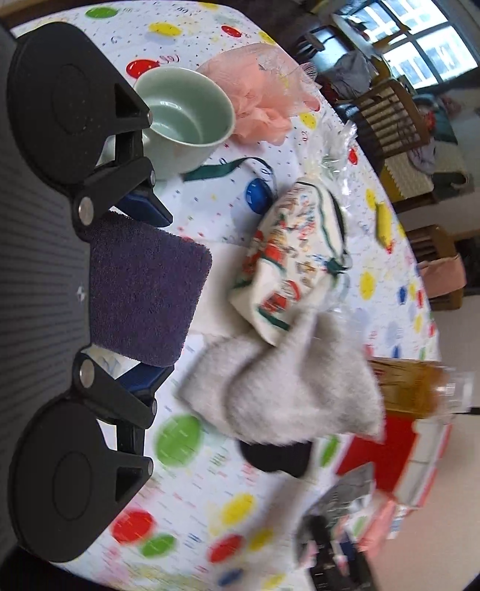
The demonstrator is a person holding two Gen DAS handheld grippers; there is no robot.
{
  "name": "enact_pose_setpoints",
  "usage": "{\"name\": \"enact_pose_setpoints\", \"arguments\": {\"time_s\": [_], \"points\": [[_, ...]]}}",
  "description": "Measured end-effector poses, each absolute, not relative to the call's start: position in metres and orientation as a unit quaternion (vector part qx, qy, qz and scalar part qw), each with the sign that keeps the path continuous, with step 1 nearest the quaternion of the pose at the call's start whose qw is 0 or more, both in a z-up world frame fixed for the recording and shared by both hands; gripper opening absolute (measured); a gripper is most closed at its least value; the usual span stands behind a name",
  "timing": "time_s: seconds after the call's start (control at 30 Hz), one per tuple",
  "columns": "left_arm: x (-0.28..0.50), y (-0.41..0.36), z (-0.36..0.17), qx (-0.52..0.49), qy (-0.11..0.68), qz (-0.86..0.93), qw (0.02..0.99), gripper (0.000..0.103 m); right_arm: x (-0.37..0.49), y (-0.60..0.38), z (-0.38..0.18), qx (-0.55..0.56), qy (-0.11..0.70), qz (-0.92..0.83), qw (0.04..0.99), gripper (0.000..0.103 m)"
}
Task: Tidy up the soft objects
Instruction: 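Carry the sponge in the left tool while the right tool carries the wipes pack into the red box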
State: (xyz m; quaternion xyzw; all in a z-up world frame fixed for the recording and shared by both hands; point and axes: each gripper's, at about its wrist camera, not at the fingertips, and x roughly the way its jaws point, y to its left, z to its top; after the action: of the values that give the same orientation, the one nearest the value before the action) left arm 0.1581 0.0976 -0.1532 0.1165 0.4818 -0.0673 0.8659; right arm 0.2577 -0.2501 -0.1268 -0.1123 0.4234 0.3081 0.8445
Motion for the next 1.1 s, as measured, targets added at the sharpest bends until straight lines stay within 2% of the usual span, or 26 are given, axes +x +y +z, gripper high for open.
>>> {"name": "enact_pose_setpoints", "arguments": {"time_s": [0.23, 0.57, 1.1], "points": [[0.159, 0.074, -0.114, 0.044, 0.447, -0.061, 0.891, 0.078, 0.248, -0.263, -0.086, -0.107, 0.408, 0.298, 0.857, 0.056], [0.179, 0.016, -0.054, -0.009, 0.402, -0.079, 0.912, 0.078, 0.272, -0.294, -0.038, -0.048, 0.406, 0.285, 0.867, 0.057], [0.283, -0.099, 0.008, -0.045, 0.408, -0.129, 0.903, 0.078, 0.359, -0.351, -0.013, -0.021, 0.402, 0.259, 0.878, 0.057]]}}
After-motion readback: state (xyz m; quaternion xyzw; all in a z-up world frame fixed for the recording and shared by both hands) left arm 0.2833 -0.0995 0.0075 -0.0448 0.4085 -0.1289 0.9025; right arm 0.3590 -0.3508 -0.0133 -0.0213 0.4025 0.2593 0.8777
